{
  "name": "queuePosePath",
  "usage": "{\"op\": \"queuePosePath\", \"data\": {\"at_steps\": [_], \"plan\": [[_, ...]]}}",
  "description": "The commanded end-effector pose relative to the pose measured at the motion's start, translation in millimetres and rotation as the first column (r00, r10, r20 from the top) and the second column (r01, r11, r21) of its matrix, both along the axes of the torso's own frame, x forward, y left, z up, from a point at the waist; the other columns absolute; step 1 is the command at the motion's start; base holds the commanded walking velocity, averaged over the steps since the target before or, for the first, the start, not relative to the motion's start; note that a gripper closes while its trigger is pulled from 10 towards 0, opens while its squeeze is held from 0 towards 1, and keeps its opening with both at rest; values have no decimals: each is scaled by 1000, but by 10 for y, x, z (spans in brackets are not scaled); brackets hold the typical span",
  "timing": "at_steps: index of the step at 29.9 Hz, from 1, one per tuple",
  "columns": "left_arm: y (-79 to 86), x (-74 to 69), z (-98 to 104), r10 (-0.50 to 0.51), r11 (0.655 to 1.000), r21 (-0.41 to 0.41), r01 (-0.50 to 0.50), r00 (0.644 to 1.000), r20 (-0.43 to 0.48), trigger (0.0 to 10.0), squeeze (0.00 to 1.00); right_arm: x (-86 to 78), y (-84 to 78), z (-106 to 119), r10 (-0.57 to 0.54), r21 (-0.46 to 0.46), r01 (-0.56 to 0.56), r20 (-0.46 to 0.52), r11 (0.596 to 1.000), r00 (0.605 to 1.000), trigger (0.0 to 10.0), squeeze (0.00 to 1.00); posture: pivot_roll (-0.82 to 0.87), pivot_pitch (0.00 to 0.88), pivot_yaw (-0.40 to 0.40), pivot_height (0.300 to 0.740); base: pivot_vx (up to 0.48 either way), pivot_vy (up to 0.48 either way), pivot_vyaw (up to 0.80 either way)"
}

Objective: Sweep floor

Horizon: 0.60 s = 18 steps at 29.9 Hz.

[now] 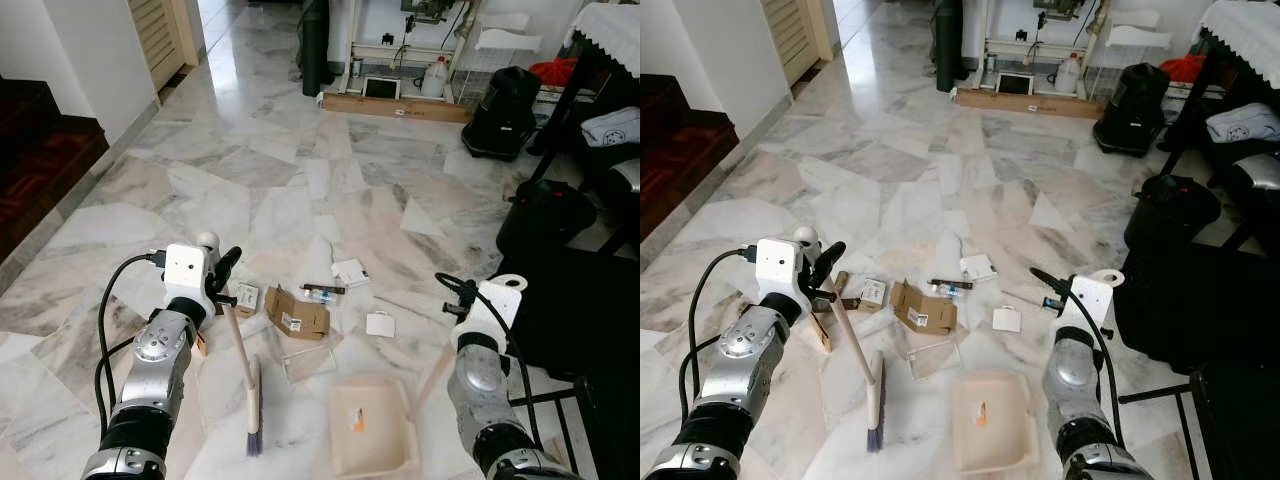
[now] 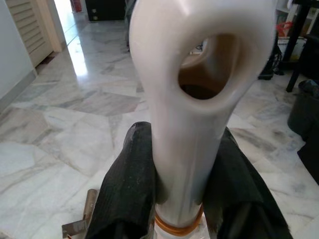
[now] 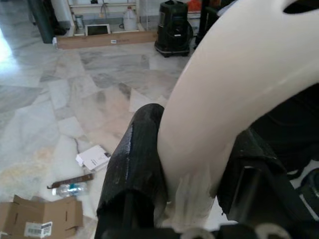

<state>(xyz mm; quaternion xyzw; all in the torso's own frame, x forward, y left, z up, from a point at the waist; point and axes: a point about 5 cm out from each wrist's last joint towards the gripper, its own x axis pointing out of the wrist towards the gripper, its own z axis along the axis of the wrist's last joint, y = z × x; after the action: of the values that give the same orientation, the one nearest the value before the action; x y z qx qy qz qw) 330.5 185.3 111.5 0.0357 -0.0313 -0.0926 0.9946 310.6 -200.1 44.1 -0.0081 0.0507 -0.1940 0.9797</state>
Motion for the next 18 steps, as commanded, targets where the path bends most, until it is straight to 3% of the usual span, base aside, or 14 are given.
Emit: {"op": "queuePosePath", "data": {"at_steps": [1,4,18], "plan": [[-42,13,122,-8,1000,-2,8,998,59,10000,0,49,-24,109,6,3,-6,59,1000,998,10000,0,-14,42,-31,740,0,0,0],[-54,4,116,-10,1000,-3,10,998,58,10000,0,58,-6,116,17,3,-17,60,1000,998,10000,0,-9,46,-33,740,0,0,-400],[-76,-1,152,-12,1000,0,12,997,72,10000,0,114,83,166,57,-18,-56,70,998,996,10000,0,-5,45,-39,740,62,0,0]]}}
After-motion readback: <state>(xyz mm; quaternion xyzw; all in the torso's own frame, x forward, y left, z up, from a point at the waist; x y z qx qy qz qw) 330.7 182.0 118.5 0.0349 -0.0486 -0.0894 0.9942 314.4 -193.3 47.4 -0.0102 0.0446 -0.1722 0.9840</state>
